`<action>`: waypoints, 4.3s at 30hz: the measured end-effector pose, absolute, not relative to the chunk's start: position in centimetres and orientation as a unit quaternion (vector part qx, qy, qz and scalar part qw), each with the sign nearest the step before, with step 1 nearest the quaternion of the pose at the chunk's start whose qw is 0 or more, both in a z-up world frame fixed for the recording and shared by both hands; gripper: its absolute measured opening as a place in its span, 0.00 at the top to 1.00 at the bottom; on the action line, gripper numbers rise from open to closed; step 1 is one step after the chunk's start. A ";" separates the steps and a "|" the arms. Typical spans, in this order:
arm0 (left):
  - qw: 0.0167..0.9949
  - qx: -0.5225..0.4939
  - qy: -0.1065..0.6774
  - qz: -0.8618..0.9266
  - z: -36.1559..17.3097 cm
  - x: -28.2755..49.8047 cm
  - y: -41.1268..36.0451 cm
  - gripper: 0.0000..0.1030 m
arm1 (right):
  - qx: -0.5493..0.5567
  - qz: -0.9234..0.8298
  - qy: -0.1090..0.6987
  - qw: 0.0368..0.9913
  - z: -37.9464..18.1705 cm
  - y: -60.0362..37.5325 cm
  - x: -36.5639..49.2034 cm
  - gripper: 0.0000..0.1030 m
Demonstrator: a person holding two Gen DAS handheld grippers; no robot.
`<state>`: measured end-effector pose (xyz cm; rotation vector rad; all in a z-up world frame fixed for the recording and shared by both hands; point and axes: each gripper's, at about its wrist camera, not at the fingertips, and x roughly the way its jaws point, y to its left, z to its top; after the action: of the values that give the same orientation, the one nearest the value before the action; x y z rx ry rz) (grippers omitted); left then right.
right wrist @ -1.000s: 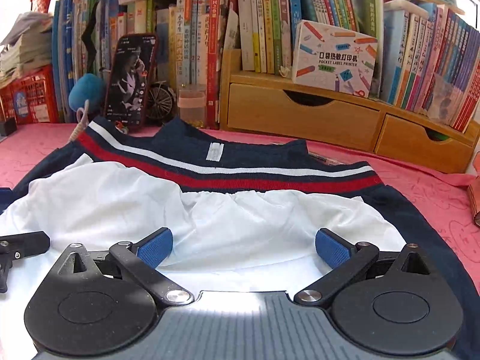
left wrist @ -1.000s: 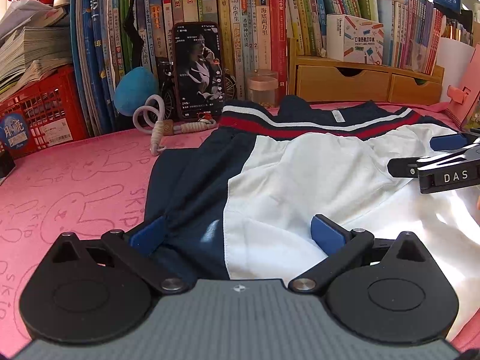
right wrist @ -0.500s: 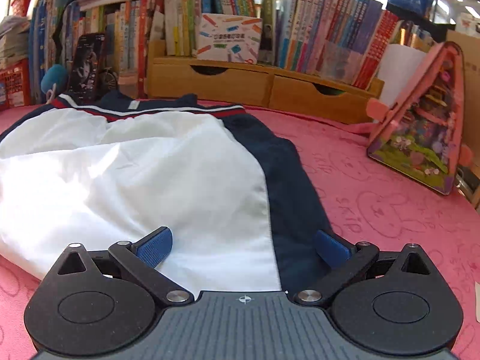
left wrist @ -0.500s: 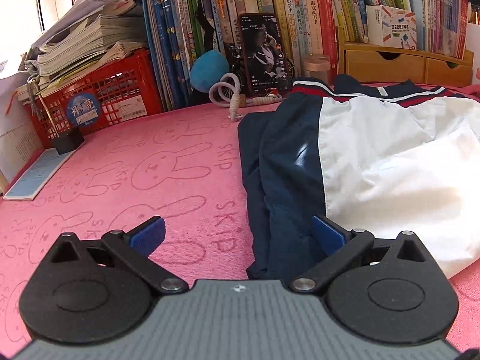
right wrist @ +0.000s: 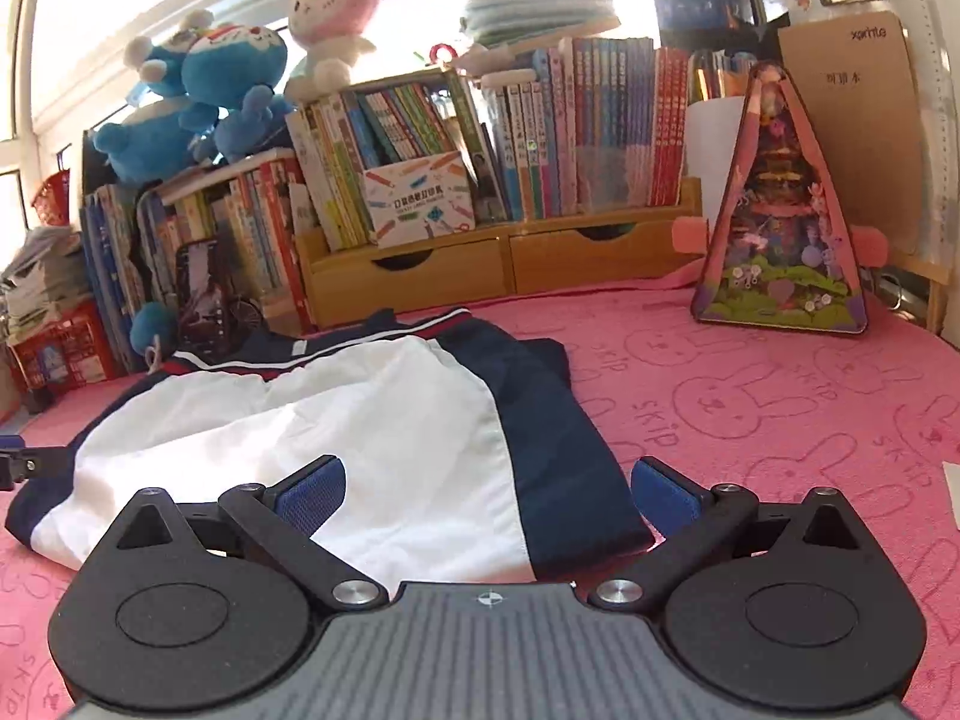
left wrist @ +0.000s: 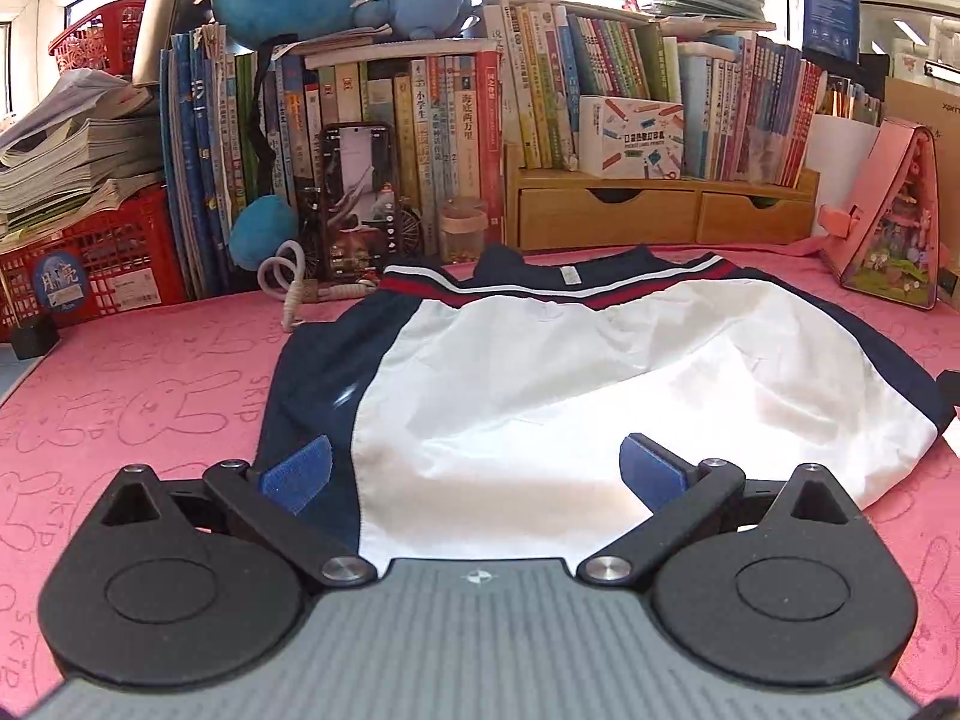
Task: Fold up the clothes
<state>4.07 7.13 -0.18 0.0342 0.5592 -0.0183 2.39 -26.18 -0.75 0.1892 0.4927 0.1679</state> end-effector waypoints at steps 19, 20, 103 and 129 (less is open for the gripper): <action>0.955 0.036 0.293 -0.017 -0.4 7.5 5.1 0.00 | -0.112 0.129 0.234 0.957 -1.7 -15.2 5.4 0.02; 0.953 0.026 0.302 -0.021 -0.2 8.1 5.6 0.00 | -0.111 0.141 0.243 0.953 -2.1 -14.5 5.7 0.02; 0.918 0.071 0.388 -0.048 -0.8 19.8 5.5 0.00 | -0.058 0.177 0.340 0.922 -4.6 -15.0 7.6 0.00; 0.926 -0.009 0.363 0.104 -1.6 1.2 14.4 0.00 | 0.300 0.067 0.332 0.892 -3.4 -33.2 2.1 0.00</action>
<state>1.21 14.41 -1.63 -0.0180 0.7443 0.2137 2.10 -33.25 -3.39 0.6234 0.6893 0.1388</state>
